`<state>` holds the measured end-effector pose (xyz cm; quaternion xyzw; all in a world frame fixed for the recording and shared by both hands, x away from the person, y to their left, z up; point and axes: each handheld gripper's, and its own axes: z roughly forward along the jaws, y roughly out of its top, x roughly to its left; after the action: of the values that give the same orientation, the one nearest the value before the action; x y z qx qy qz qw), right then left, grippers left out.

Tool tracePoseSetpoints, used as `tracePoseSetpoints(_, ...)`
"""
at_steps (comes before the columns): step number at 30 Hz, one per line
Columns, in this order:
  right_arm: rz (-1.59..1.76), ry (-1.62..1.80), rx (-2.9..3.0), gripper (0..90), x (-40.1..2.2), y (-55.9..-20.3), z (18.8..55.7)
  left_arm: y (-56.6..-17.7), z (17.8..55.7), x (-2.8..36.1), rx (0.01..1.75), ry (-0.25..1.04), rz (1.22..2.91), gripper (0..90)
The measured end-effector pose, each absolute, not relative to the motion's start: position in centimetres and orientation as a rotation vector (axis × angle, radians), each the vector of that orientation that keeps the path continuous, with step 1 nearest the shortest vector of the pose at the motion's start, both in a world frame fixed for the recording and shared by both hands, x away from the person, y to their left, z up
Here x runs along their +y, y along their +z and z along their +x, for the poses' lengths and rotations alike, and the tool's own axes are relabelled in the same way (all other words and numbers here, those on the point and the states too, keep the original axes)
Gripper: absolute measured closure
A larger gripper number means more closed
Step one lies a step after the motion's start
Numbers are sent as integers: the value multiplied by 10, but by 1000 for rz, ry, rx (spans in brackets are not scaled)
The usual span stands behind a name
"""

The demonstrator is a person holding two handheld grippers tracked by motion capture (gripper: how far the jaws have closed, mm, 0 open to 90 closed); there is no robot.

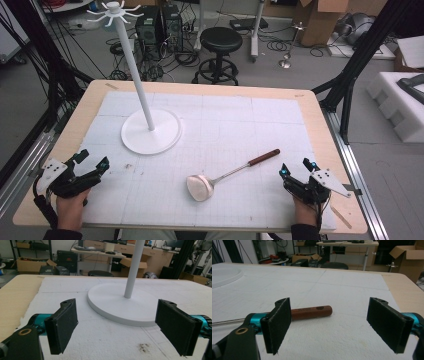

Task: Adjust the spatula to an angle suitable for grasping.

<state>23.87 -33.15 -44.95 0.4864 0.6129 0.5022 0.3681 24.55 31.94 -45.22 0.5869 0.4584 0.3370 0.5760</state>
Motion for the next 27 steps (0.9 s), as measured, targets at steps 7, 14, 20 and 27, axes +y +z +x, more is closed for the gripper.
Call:
tracePoseSetpoints(7, 1263, 1281, 1584, 189, -333, -449, 240, -452, 246, 320, 1083, 791, 1372, 185)
tracePoseSetpoints(14, 1264, 1281, 1578, 190, -333, -449, 240, -452, 246, 319, 1083, 784, 1379, 187)
tracePoseSetpoints(20, 1332, 1245, 1595, 409, -333, -448, 245, -452, 247, 320, 1077, 775, 1382, 189)
tracePoseSetpoints(27, 1286, 1337, 1834, 890, -301, -444, 252, -452, 247, 321, 1075, 760, 1390, 192)
